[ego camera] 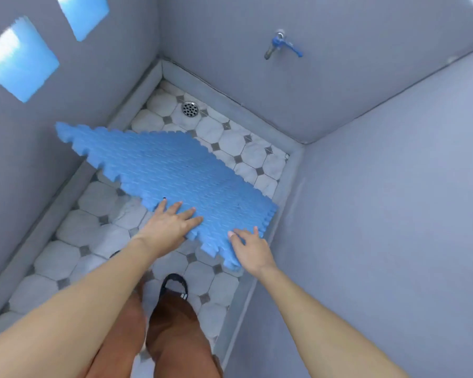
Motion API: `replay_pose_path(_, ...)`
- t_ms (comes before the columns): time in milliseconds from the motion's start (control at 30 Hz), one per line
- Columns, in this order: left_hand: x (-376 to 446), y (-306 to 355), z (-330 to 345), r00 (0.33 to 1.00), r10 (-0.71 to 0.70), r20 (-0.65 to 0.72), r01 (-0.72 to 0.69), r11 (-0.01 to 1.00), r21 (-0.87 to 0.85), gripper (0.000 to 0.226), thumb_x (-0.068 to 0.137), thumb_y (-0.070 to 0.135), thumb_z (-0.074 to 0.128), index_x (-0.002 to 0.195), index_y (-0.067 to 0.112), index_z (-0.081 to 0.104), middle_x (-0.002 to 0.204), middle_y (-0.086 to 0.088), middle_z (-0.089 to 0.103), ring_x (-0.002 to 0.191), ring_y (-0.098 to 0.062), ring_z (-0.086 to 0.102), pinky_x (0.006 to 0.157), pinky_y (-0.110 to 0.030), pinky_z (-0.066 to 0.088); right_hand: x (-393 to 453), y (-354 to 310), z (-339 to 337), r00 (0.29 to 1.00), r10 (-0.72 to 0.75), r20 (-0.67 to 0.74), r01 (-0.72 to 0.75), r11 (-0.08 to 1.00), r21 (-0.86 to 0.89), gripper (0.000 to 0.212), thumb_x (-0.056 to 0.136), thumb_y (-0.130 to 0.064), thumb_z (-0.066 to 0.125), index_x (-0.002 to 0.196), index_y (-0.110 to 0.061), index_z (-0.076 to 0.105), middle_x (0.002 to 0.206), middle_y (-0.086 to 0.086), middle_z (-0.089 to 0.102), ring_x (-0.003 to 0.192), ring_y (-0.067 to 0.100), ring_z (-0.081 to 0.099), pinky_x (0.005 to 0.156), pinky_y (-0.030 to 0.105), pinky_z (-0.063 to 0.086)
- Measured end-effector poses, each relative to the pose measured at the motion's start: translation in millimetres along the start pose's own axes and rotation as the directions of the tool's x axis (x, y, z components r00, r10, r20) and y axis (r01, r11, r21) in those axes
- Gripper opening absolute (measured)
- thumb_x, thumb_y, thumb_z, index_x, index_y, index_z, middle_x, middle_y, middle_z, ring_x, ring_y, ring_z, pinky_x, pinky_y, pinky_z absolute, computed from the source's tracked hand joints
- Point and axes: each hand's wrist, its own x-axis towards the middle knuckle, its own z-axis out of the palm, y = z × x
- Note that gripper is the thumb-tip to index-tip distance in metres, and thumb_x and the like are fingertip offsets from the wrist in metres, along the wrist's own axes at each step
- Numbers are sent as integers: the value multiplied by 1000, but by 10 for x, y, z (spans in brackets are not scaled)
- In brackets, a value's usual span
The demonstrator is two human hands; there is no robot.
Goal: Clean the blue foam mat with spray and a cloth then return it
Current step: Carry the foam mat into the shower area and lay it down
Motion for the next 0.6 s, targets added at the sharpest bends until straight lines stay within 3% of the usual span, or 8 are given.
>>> replay_pose_path(67,246,-104,-45,1000,23,10,-24,998,65,56,100,21,34,151,30,14,160,4,12,146,-28,12,115,-56,5,91,11,37,993,-101,55,96,992,85,72,86,-73,39,148,-35,37,158,-7,29,151,12,0,122,44,4)
replay_pose_path(133,488,-194,-61,998,58,-28,-55,993,102,56,98,21,41,150,28,22,158,2,21,144,-30,21,114,-57,8,199,-42,113,973,-186,138,187,982,10,96,73,-85,43,153,-39,17,162,-10,15,150,8,-2,121,48,-3)
replay_pose_path(200,704,-275,-58,988,136,-76,-123,979,161,58,83,19,66,138,23,47,144,-4,48,129,-38,45,106,-64,24,375,-82,227,961,-209,184,234,964,-130,107,72,-82,50,155,-35,0,164,-5,2,150,10,-4,121,49,-2)
replay_pose_path(267,879,-370,-57,981,176,-83,-154,961,228,62,65,16,82,123,18,63,126,-8,64,111,-42,59,96,-68,36,609,-104,322,968,-199,155,226,957,-184,97,86,-63,55,155,-31,-6,164,2,-3,151,15,-3,122,46,1)
replay_pose_path(300,957,-427,-53,986,157,-56,-141,964,224,61,70,18,79,128,18,59,131,-8,60,116,-42,55,99,-67,33,742,-125,352,976,-190,109,206,964,-166,89,92,-54,53,155,-30,-4,164,3,-2,151,16,-1,122,44,3)
replay_pose_path(400,1135,-510,-13,990,120,-70,-103,972,210,59,96,25,45,150,22,23,158,-2,24,142,-34,25,113,-58,13,1050,-162,332,975,-222,15,221,958,-185,74,99,-44,46,156,-25,2,164,2,1,151,18,2,122,43,8)
replay_pose_path(533,1444,-691,-57,964,252,86,-264,949,176,63,98,40,34,152,24,8,161,-3,5,147,-27,10,117,-49,9,1314,22,273,955,-262,135,292,910,-295,76,96,-58,30,155,-24,-3,164,-4,-5,151,14,-2,123,38,6)
replay_pose_path(600,1641,-850,-41,951,262,167,-291,940,180,73,95,58,30,153,24,3,161,-3,-4,148,-25,-1,119,-46,3,1361,240,232,959,-247,137,280,891,-356,76,95,-60,24,155,-25,-7,163,-5,-8,150,12,-7,123,36,2)
